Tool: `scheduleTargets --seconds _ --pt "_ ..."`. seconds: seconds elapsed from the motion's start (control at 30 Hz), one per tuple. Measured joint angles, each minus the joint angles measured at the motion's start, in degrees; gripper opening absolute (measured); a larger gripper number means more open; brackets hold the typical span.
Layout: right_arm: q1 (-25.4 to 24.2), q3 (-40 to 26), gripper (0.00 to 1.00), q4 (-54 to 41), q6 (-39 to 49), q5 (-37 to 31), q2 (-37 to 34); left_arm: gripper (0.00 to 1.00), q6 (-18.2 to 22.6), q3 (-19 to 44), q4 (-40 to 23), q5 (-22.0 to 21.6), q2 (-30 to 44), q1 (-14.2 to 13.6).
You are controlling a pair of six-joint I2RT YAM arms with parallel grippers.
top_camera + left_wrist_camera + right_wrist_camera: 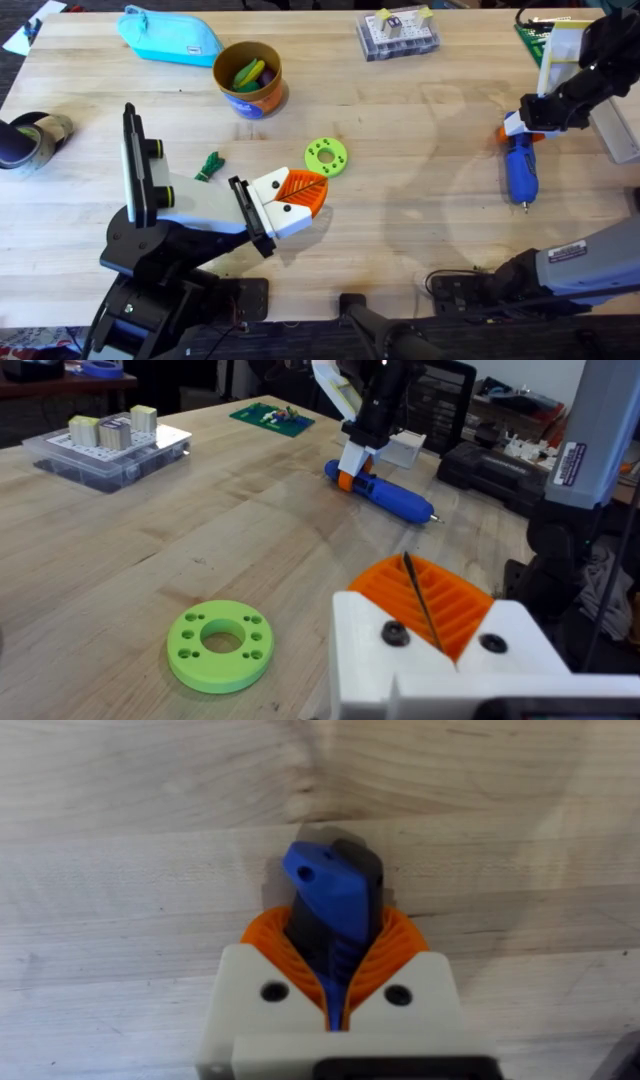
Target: Pick up the gripper from the table and insert it into the empty holder that is missing its gripper. Then pick up a screw, insert it into the mounting hole, and use the screwdriver to tighten it. Finally, clean up the table by picking up the vegetable and placing it into the bucket.
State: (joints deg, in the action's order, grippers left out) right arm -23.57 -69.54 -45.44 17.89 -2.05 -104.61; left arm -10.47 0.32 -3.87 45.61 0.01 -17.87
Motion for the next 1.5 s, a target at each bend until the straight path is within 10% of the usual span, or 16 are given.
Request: scheduleTargets --seconds 0.6,0.83,0.9,1.1,1.23,1.5 --pt "-0.02 0.0 0.052 0.56 -5.19 -0.06 0.0 0.014 -0.08 0.0 0.14 0.02 0.0 0.0" --pt "0.37 -0.13 0.942 -0.35 -6.34 0.86 0.06 0.014 -0.1 0.0 0.14 0.04 0.0 0.0" --pt "0.42 -0.15 0.991 -0.63 -6.38 1.05 0.06 0.014 -0.08 0.0 0.12 0.02 0.0 0.0" --pt "0.39 -0.29 0.898 -1.19 -6.41 0.78 0.06 0.014 -0.08 0.0 0.14 0.02 0.0 0.0" --pt "0.23 -0.39 0.512 -1.83 -6.85 0.2 0.06 0.014 -0.08 0.0 0.12 0.02 0.0 0.0" --pt "0.09 -0.39 0.37 -2.94 -7.03 -0.04 0.04 0.014 -0.08 0.0 0.12 0.02 0.0 0.0"
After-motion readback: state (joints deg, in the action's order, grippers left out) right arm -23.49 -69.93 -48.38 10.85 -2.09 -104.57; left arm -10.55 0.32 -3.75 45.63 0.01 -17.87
